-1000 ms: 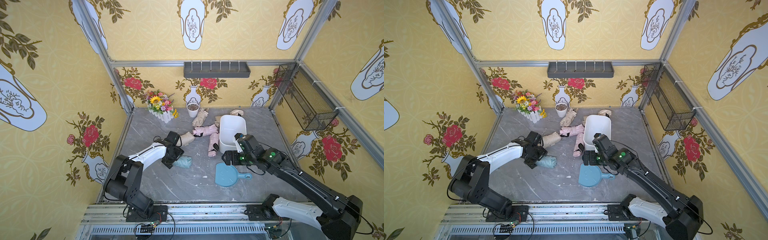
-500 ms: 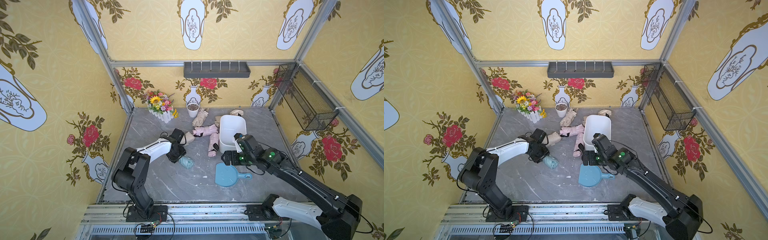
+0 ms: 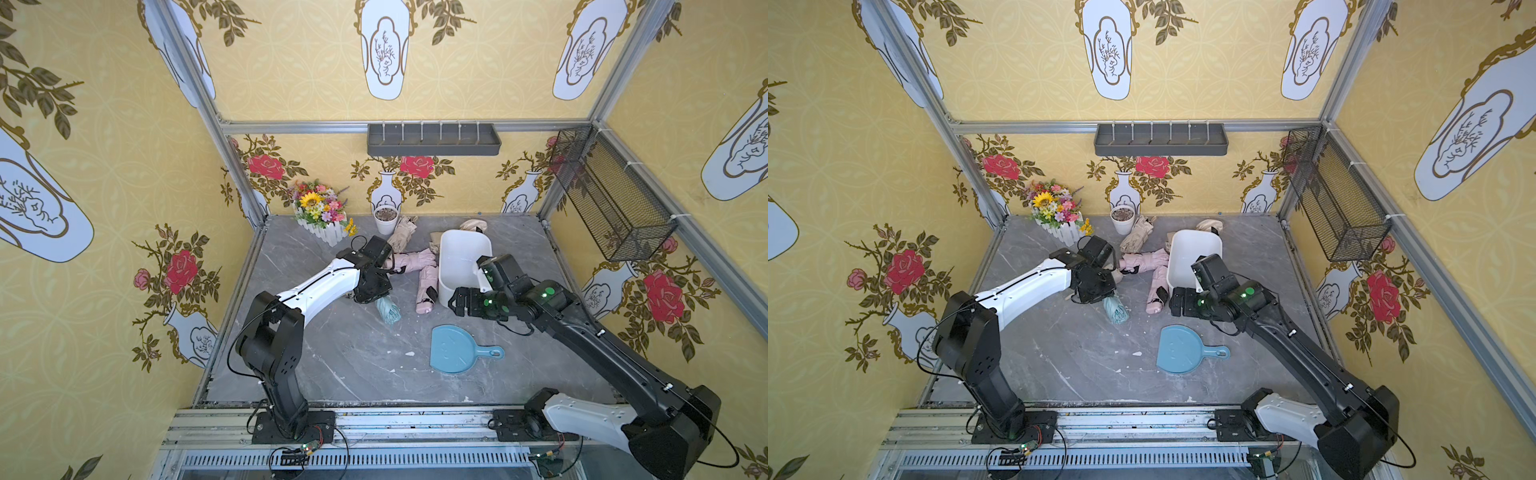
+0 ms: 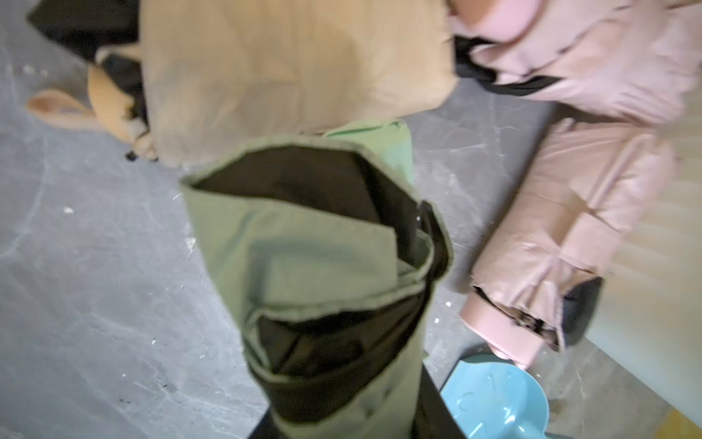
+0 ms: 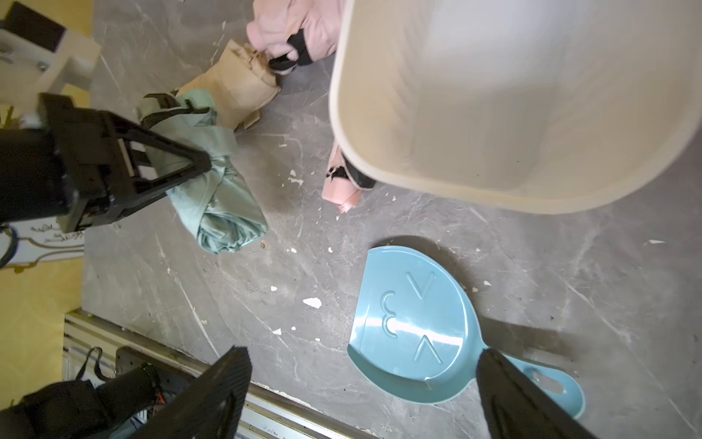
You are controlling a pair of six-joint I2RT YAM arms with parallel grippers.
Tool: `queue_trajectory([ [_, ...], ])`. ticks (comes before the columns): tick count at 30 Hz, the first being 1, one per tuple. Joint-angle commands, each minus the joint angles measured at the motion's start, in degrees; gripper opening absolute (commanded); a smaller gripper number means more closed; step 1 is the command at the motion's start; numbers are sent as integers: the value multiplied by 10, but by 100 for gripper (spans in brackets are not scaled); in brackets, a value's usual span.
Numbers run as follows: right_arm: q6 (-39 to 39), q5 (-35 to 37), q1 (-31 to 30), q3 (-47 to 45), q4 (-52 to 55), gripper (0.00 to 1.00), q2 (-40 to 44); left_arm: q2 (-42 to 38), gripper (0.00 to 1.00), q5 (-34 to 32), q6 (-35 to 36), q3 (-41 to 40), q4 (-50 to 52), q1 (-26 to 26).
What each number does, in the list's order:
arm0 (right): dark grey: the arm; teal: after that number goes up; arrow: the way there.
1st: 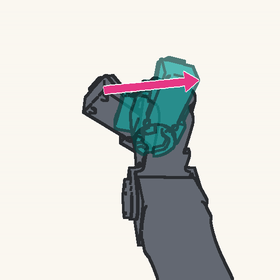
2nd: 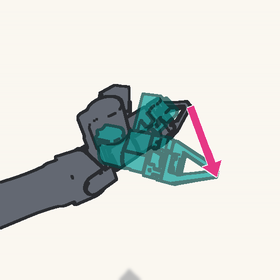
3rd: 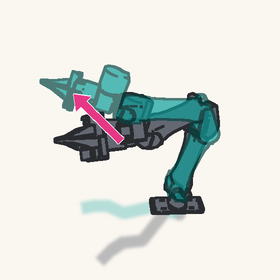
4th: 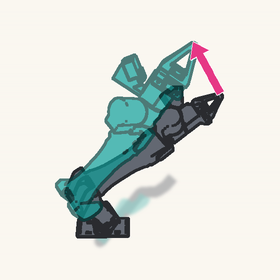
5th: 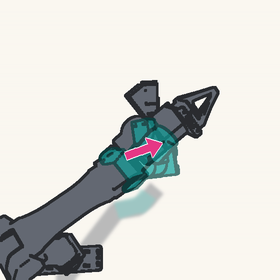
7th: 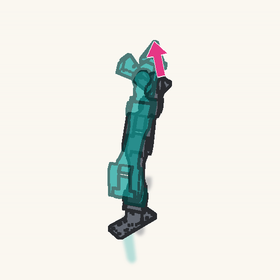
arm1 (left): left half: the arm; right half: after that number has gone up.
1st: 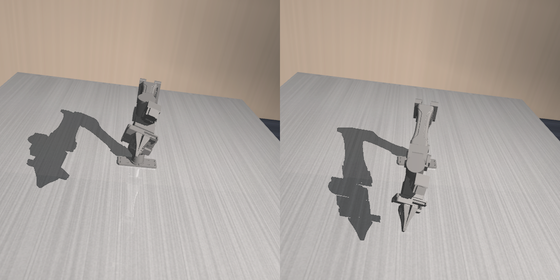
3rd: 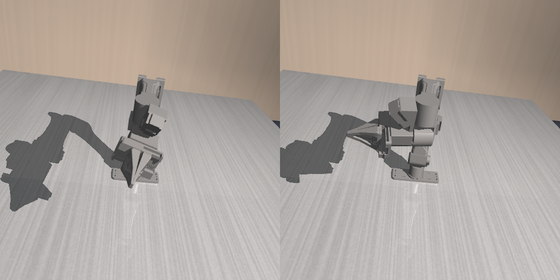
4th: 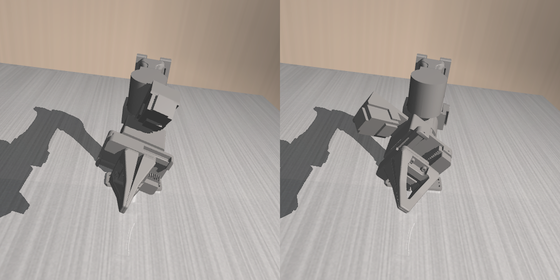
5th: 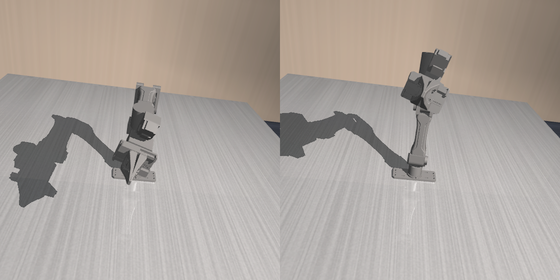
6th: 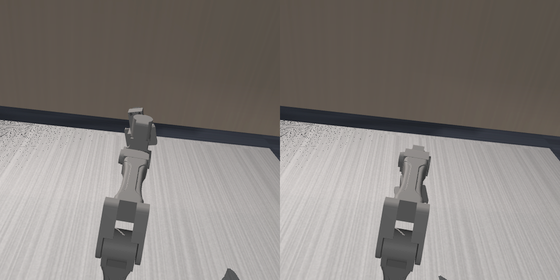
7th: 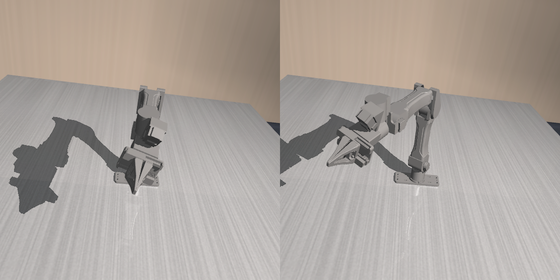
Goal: Put the umbrella into the storage box
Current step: Pick up the umbrella from the center of the board, then adjust the storage box at the center of the board.
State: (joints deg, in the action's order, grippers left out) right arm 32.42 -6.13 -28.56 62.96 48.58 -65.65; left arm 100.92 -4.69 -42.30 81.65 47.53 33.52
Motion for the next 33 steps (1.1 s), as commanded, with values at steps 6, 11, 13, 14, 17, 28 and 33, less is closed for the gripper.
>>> queue_trajectory([
  [6, -55, -60, 143, 58, 61, 94, -24, 30, 11, 18, 122, 204, 59, 24],
  [11, -92, -76, 198, 82, 57, 84, -57, 75, 9, 45, 175, 327, 67, 41],
  [13, -112, -85, 212, 88, 48, 79, -73, 103, 8, 55, 200, 380, 75, 52],
  [14, -121, -86, 216, 90, 44, 77, -81, 121, 8, 58, 215, 407, 80, 60],
  [17, -143, -84, 228, 94, 33, 72, -110, 172, 7, 53, 257, 490, 93, 86],
  [28, -207, -84, 242, 116, 4, 37, -223, 260, 7, 99, 223, 575, 31, 94],
  [33, -224, -94, 242, 116, 4, 27, -248, 274, 6, 135, 194, 573, -19, 94],
])
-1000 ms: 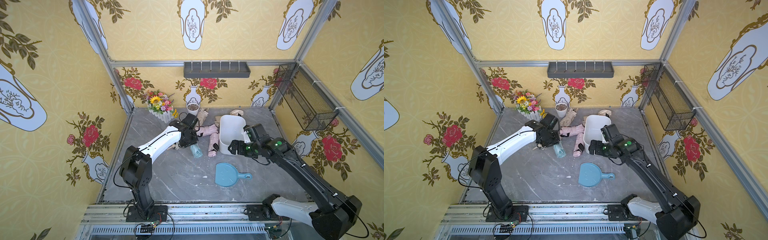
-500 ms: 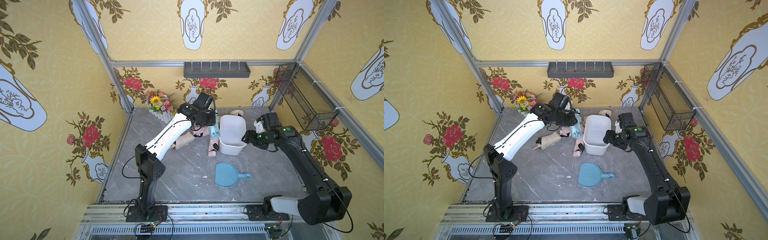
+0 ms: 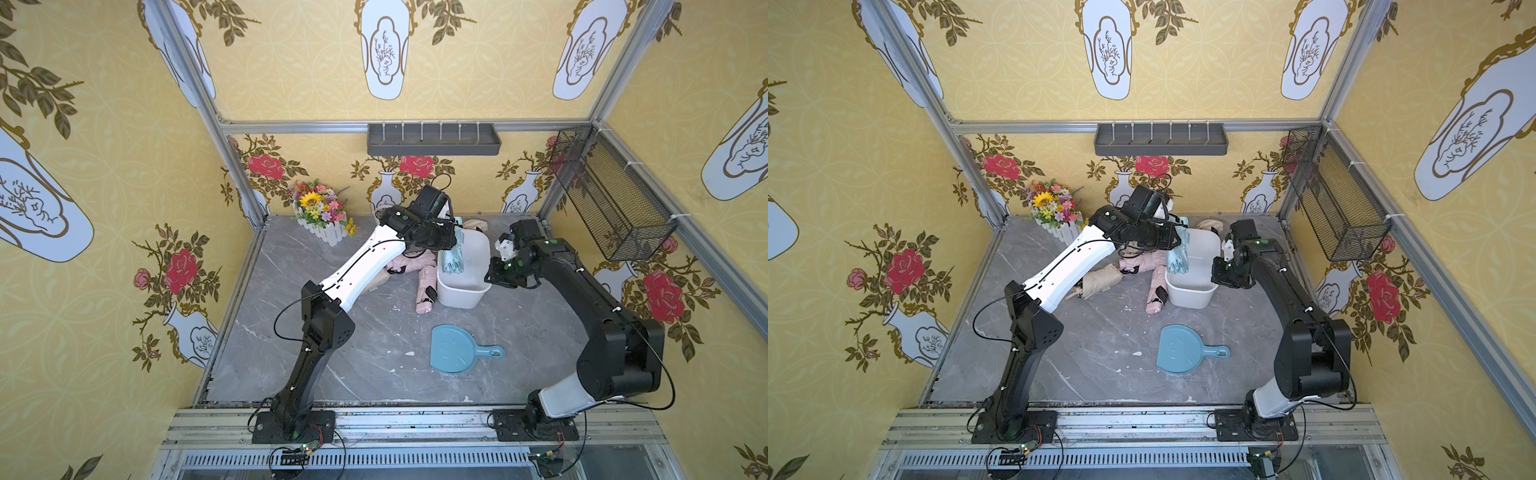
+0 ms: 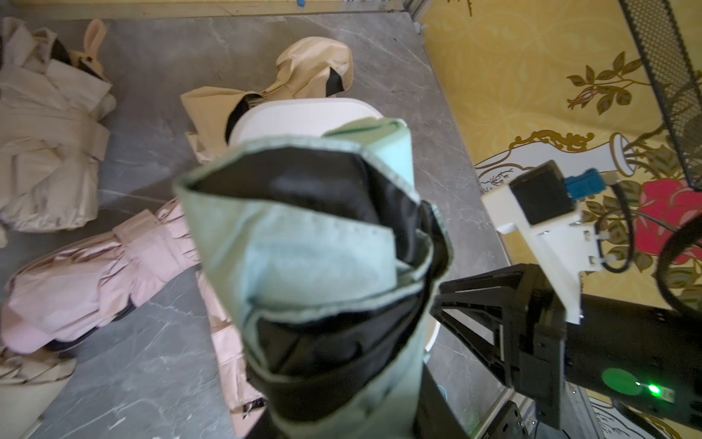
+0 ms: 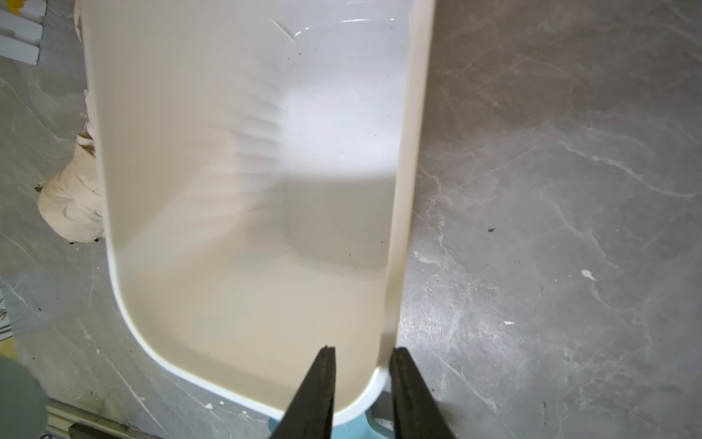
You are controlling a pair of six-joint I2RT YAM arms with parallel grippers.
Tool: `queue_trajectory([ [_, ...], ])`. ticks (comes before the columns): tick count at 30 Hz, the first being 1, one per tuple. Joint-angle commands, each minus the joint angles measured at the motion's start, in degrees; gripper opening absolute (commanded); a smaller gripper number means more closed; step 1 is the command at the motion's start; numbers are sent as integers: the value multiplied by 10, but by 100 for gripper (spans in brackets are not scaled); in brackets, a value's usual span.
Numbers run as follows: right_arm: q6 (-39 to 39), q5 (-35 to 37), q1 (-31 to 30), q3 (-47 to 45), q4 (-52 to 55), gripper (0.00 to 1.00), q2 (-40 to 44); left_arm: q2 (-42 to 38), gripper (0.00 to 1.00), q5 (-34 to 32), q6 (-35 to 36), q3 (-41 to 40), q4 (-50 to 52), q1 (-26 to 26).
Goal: Put the umbrella into the storage box
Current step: Adjust the storage box at the center of the board.
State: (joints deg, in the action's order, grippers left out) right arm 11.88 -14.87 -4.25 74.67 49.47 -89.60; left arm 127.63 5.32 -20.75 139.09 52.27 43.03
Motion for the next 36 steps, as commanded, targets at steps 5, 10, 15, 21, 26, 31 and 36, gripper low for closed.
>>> queue_trajectory([
  [5, -23, -25, -3, -10, -11, 23, -2, 25, 6, 70, -49, -2, -99, 0],
  [10, -24, -45, -3, -12, -6, 20, 6, 45, 6, 88, -55, -23, -119, 1],
  [15, -26, -65, -3, -24, -7, 14, 11, 62, 6, 90, -50, -32, -141, 6],
  [21, -39, -95, -5, -47, -5, 11, 33, 68, 6, 90, -48, -38, -157, 7],
  [26, -45, -101, -4, -59, -1, 15, 41, 89, 6, 103, -47, -36, -163, 7],
  [31, -27, -75, -1, -58, 4, 44, 57, 93, 6, 90, -48, -53, -138, 7],
  [36, 16, -56, 8, -48, 8, 56, 64, 54, 5, 75, -65, -135, -159, 9],
])
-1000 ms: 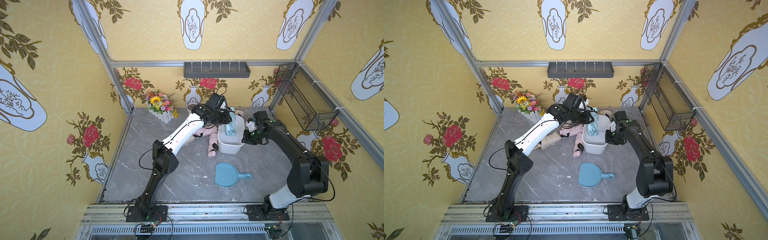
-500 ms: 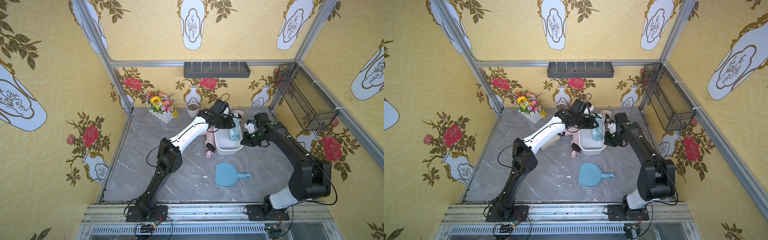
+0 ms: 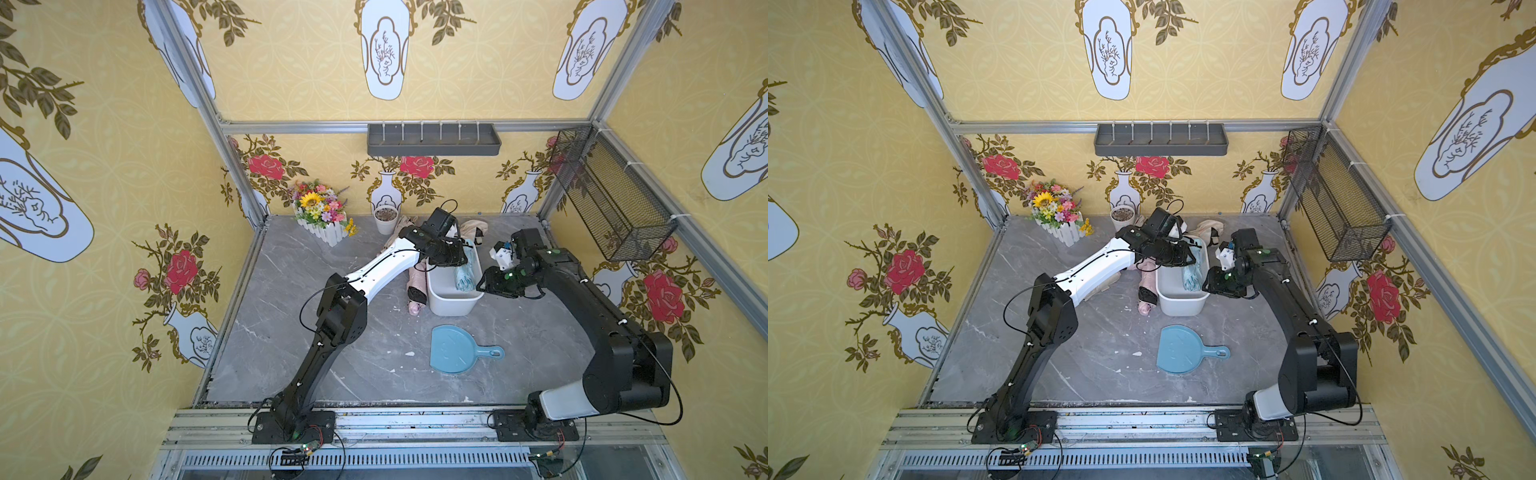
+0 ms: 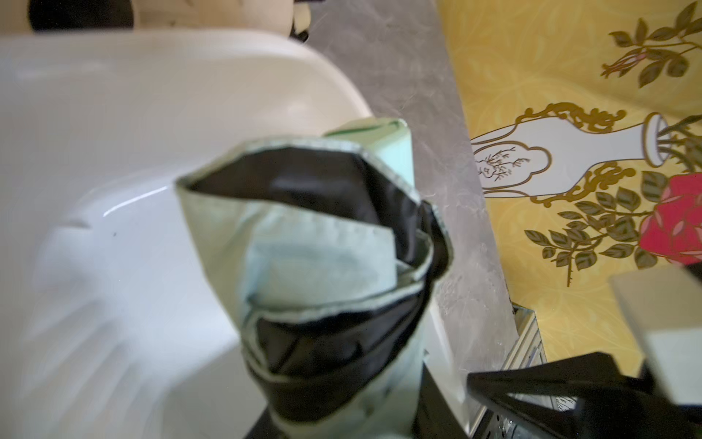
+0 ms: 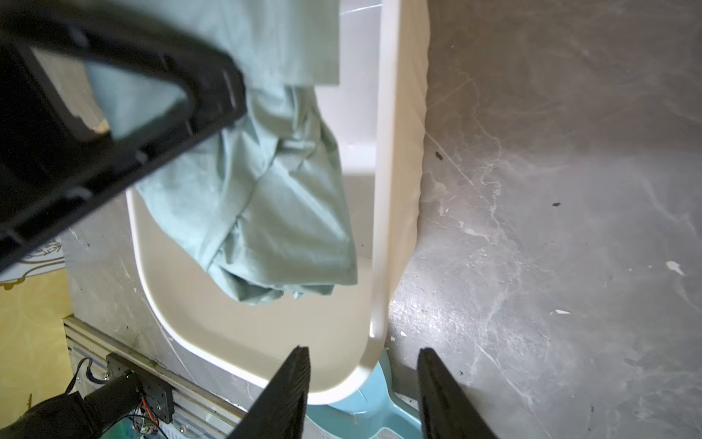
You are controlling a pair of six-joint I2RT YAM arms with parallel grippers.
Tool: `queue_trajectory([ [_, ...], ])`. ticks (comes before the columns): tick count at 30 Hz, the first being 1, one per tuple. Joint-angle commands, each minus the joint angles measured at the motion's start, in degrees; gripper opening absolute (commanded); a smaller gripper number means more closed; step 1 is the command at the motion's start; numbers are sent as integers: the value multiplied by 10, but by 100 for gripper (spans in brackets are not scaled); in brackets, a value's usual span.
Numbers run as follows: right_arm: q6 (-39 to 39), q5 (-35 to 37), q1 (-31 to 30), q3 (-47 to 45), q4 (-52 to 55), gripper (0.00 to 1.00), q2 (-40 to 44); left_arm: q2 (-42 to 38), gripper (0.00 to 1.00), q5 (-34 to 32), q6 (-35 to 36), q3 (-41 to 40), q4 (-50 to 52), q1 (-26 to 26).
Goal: Put the umbrella into the storage box
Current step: Place the umbrella in the storage box.
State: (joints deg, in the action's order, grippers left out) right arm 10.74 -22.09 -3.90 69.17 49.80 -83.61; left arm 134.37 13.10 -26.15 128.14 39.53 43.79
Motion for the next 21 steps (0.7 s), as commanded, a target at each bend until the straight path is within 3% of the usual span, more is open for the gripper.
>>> queue_trajectory([
  [1, 35, 18, 5, 9, 5, 60, 7, -19, 5, -2, -11, -38, -40, 1],
  [4, 49, 21, 12, 17, 10, 67, 19, -5, 6, 7, -5, -34, -44, 1],
  [11, 49, 23, 24, 33, 32, 68, 51, 75, 11, 20, -9, 56, -19, 1],
  [17, 46, 9, 26, 47, 38, 69, 66, 107, 14, 3, -11, 65, -8, -3],
  [19, 46, 7, 27, 52, 40, 69, 68, 113, 19, -3, -11, 65, -2, -4],
  [21, 45, 5, 27, 54, 40, 70, 68, 116, 30, -6, -10, 65, 3, -5],
])
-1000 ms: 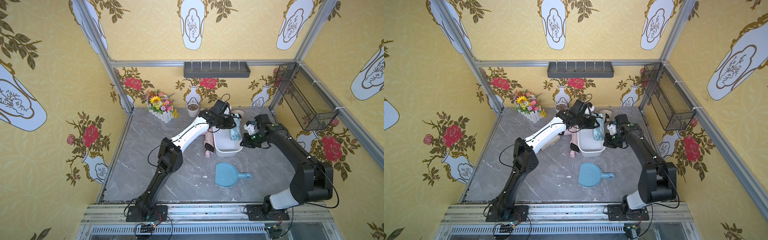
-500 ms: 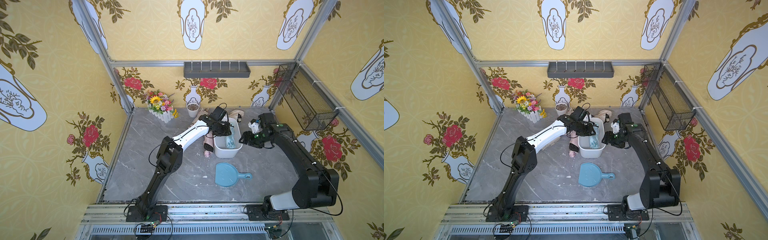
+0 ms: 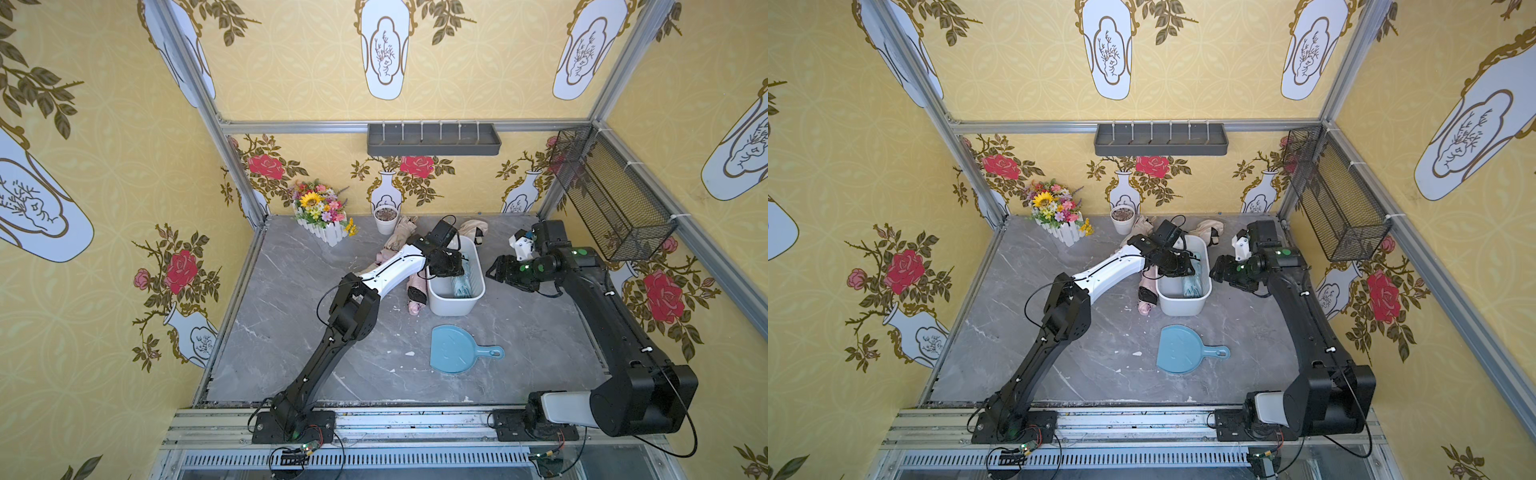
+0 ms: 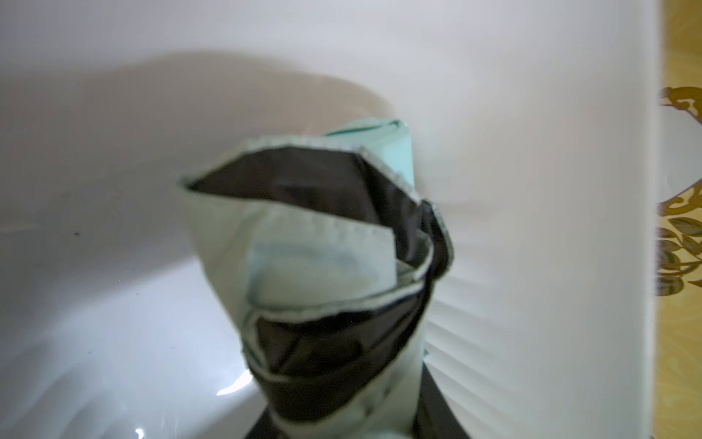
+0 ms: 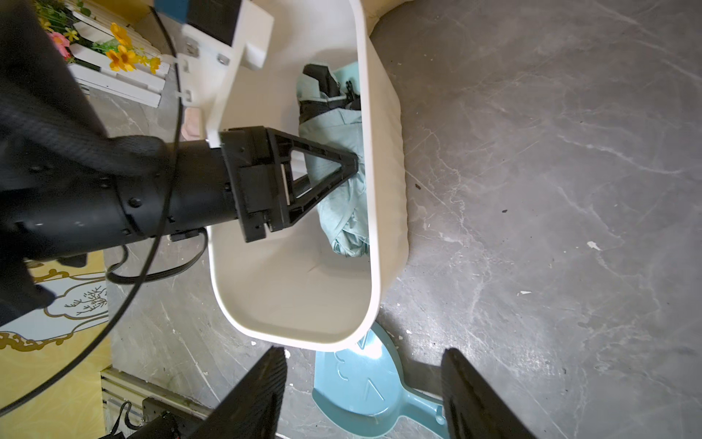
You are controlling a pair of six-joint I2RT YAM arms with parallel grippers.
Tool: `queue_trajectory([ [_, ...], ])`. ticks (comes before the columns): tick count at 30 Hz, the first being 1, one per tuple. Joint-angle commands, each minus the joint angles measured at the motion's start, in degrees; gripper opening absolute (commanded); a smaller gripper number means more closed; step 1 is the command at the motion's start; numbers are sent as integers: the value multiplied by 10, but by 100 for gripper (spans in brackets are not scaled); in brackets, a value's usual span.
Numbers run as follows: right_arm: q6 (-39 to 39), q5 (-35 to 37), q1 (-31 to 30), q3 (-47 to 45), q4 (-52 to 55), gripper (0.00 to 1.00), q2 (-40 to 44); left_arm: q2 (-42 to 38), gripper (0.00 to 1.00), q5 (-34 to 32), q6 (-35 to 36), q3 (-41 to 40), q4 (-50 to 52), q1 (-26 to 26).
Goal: Put the umbrella into the storage box
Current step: Place the umbrella in the storage box.
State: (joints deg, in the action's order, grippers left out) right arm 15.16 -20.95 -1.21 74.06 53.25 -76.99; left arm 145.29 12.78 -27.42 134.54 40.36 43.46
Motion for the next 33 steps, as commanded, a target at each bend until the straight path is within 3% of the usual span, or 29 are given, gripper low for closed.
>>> queue_trajectory([
  [1, 0, -6, 0, 6, 5, 70, 2, 9, 35, -3, 3, 2, -5, -2],
  [9, 5, -4, -1, -8, 0, 74, 4, -21, 63, 14, -1, 1, -37, -4],
  [17, 1, 10, -9, -22, 0, 74, 37, -121, 71, 10, -28, -23, -39, -7],
  [22, -11, 29, -36, -22, 0, 73, 66, -248, 71, -47, -37, -150, -26, -7],
  [25, -1, 61, -86, -9, 0, 73, 70, -326, 71, -102, -40, -234, 2, -7],
  [29, 41, 117, -187, 29, 12, 73, 43, -432, 71, -150, -52, -367, 17, -12],
  [33, 105, 185, -292, 73, 15, 71, -11, -545, 71, -144, -78, -517, -2, -42],
])
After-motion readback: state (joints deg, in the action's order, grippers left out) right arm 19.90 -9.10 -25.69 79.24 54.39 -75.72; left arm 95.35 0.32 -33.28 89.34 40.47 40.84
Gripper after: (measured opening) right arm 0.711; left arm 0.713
